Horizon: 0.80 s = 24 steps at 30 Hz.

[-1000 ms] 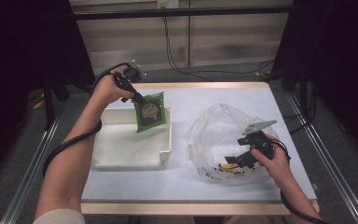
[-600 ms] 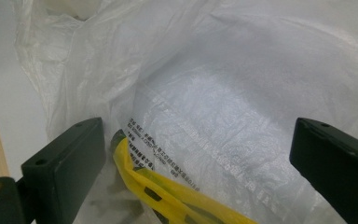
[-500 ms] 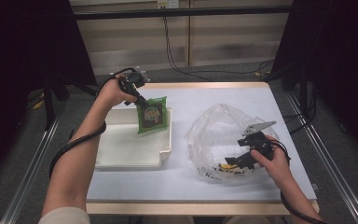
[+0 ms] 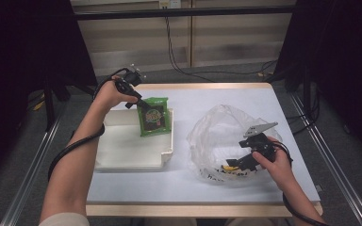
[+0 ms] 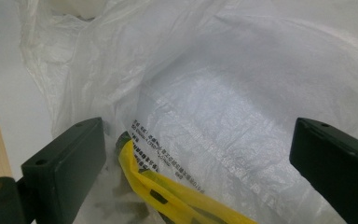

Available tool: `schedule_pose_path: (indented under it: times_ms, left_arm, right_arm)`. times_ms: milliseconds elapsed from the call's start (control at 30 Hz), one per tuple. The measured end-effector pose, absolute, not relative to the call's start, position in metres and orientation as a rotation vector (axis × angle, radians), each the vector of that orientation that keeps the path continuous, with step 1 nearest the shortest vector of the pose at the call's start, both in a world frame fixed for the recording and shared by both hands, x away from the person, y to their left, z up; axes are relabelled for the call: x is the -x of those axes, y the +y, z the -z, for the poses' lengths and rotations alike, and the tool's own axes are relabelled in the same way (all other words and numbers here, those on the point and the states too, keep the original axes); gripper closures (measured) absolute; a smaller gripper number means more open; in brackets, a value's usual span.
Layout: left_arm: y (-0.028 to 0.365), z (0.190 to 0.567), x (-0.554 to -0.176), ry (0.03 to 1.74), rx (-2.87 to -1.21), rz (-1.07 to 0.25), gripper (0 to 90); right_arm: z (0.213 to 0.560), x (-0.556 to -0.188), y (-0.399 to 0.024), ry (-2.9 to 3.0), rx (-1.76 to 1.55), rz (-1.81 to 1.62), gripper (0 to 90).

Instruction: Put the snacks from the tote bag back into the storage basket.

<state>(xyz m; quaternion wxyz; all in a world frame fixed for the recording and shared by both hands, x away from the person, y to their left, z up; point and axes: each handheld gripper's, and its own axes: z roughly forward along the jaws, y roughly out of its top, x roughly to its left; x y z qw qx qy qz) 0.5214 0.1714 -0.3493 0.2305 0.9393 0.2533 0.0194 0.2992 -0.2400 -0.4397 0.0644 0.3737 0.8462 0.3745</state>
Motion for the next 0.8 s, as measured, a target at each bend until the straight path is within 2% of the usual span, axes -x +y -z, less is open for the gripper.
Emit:
schedule_pose_path:
  times_ms: [33,67,100,233,567,733,800]
  left_arm:
    - [0.174,0.348,-0.521,0.707,-2.591,-0.062,25.3]
    - [0.176,0.348,-0.521,0.725,-2.593,-0.070,19.7]
    - [0.179,0.347,-0.518,0.779,-2.557,-0.085,19.1]
    - [0.182,0.346,-0.514,0.786,-2.539,-0.095,16.5]
    - [0.183,0.341,-0.495,0.878,-2.405,-0.092,12.8]
    - [0.185,0.341,-0.492,0.859,-2.417,-0.092,11.9]
    - [0.184,0.342,-0.488,0.892,-2.370,-0.092,11.7]
  right_arm:
    - [0.440,-0.299,-0.240,2.555,-1.128,-1.130,3.5]
    - [0.440,-0.299,-0.240,2.555,-1.128,-1.129,3.5]
    - [0.440,-0.299,-0.240,2.560,-1.128,-1.127,3.5]
    - [0.440,-0.298,-0.239,2.559,-1.131,-1.128,3.5]
    - [0.434,-0.296,-0.238,2.547,-1.107,-1.151,3.5]
    - [0.433,-0.294,-0.239,2.548,-1.109,-1.146,3.5]
    - [0.432,-0.293,-0.240,2.544,-1.107,-1.144,3.6]
